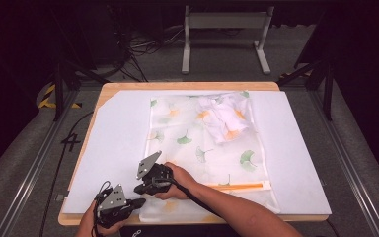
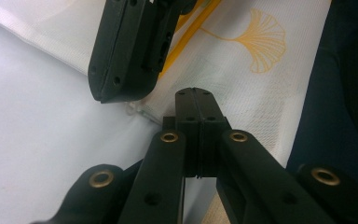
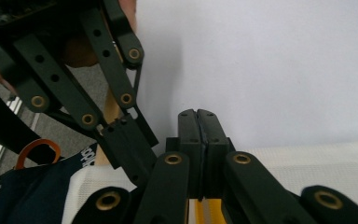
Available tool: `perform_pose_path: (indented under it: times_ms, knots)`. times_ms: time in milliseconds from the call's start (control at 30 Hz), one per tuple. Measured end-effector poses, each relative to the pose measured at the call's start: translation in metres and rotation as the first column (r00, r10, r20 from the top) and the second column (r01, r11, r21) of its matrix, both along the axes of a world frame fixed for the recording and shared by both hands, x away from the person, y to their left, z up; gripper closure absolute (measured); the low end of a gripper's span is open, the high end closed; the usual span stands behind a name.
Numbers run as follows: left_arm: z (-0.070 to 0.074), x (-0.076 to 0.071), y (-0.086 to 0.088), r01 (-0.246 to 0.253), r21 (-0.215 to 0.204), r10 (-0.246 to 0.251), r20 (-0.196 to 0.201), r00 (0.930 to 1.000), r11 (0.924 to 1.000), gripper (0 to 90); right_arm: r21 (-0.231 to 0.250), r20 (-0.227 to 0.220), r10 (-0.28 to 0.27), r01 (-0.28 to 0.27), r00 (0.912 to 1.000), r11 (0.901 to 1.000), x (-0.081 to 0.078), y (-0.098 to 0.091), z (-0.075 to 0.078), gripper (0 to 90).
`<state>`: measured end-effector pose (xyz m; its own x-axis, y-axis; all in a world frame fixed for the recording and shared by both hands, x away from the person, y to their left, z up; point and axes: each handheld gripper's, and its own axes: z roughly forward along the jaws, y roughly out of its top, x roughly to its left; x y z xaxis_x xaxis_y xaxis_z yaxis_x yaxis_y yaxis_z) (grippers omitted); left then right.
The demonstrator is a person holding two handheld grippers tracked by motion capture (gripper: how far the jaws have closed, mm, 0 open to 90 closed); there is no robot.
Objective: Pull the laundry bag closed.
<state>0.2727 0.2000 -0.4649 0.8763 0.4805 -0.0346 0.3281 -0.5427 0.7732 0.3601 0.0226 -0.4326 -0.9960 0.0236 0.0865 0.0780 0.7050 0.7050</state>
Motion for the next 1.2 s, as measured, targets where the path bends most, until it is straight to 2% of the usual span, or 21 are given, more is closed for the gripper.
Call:
perform_pose_path:
  times_ms: [33, 67, 133, 267, 467, 533, 667, 800, 867, 1033, 1100, 1200]
  knots:
    - [0.0, 0.0, 0.0, 0.0, 0.0, 0.0, 0.001, 1.0, 1.0, 90.0, 0.003, -0.012, 0.01, -0.01, 0.9999, 0.9999, 0.0, 0.0, 0.0, 90.0]
    - [0.0, 0.0, 0.0, 0.0, 0.0, 0.0, 0.001, 1.0, 1.0, 90.0, -0.006, -0.011, 0.014, -0.014, 0.9999, 0.9999, -0.001, 0.002, 0.0, 86.2]
    - [0.0, 0.0, 0.0, 0.0, 0.0, 0.0, 0.0, 1.0, 1.0, 90.0, -0.029, 0.015, 0.006, -0.005, 0.9999, 0.9996, -0.002, 0.005, -0.001, 79.9]
    - [0.0, -0.001, 0.0, -0.002, 0.0, 0.002, 0.003, 1.0, 1.0, 90.0, -0.043, 0.019, -0.005, 0.006, 0.9998, 0.9991, -0.001, 0.009, -0.002, 71.5]
    - [0.0, -0.001, 0.0, 0.0, 0.005, 0.0, 0.011, 0.9999, 1.0, 90.0, -0.087, 0.05, -0.03, 0.035, 0.9983, 0.9956, -0.001, 0.008, -0.002, 75.6]
    - [0.001, -0.004, -0.001, 0.011, 0.017, -0.011, 0.023, 0.9997, 0.9998, 89.8, -0.101, 0.087, -0.03, 0.039, 0.9957, 0.9941, -0.004, 0.007, 0.0, 76.1]
    - [0.0, -0.004, 0.0, 0.011, 0.008, -0.011, 0.019, 0.9998, 0.9999, 89.1, -0.124, 0.15, -0.026, 0.045, 0.9884, 0.9913, -0.009, 0.0, 0.007, 72.4]
    - [0.001, -0.007, 0.004, 0.034, 0.008, -0.034, 0.022, 0.9992, 0.9994, 85.4, -0.116, 0.171, -0.029, 0.049, 0.9849, 0.992, -0.012, -0.008, 0.01, 69.0]
    - [0.002, -0.008, 0.006, 0.012, 0.008, -0.012, 0.016, 0.9998, 0.9999, 86.8, -0.099, 0.187, -0.038, 0.057, 0.9817, 0.9934, -0.014, -0.012, 0.011, 69.9]
    - [0.001, -0.006, 0.005, -0.012, 0.008, 0.012, 0.02, 0.9997, 0.9999, 84.0, -0.092, 0.188, -0.058, 0.077, 0.9805, 0.9927, -0.016, -0.017, 0.01, 72.2]
    - [0.001, -0.005, 0.003, -0.009, 0.012, 0.009, 0.022, 0.9997, 0.9999, 83.6, -0.096, 0.201, -0.071, 0.092, 0.977, 0.9911, -0.015, -0.018, 0.007, 78.5]
    - [0.002, -0.005, 0.002, -0.003, 0.015, 0.003, 0.019, 0.9998, 0.9999, 84.5, -0.083, 0.172, -0.077, 0.092, 0.9821, 0.9923, -0.012, -0.023, 0.004, 83.7]
